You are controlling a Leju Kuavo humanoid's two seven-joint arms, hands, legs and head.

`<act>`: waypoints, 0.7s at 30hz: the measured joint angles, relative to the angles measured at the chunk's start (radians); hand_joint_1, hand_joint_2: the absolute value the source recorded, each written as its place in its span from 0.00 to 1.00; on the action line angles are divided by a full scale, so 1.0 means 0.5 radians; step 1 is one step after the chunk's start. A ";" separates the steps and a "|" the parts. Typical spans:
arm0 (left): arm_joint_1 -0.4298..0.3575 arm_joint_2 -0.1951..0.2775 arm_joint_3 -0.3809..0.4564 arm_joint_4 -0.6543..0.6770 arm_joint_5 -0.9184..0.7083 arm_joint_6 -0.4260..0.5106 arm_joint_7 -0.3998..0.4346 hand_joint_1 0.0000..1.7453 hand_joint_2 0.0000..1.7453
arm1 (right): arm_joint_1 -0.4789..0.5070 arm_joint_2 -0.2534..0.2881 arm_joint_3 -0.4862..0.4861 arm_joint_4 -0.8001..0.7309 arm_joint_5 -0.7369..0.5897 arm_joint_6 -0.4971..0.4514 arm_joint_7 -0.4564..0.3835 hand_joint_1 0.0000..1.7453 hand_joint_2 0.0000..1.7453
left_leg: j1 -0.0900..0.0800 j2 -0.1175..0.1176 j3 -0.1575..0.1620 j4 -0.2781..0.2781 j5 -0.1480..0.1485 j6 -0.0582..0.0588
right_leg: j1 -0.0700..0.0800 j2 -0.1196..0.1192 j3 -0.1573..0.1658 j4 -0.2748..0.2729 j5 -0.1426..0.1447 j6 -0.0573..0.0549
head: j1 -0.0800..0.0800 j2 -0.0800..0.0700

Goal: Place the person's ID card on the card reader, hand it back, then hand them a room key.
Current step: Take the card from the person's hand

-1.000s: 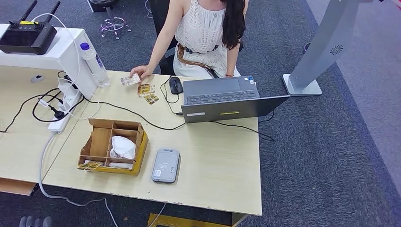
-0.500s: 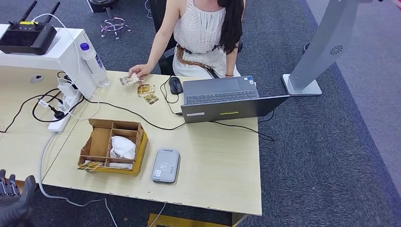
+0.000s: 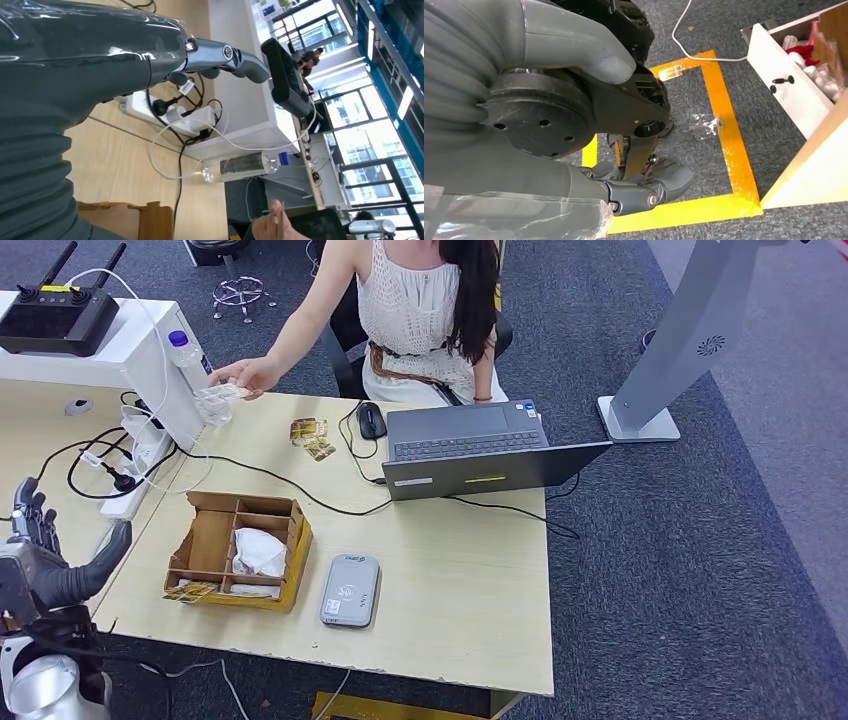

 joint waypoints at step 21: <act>-0.561 0.378 -0.673 0.212 -1.178 0.416 0.424 0.12 1.00 | -0.038 0.018 0.015 0.003 0.069 -0.003 0.088 0.00 1.00 | 0.000 0.000 0.000 0.000 0.002 -0.003 | 0.000 0.001 -0.001 0.002 0.001 -0.001 | 0.001 0.000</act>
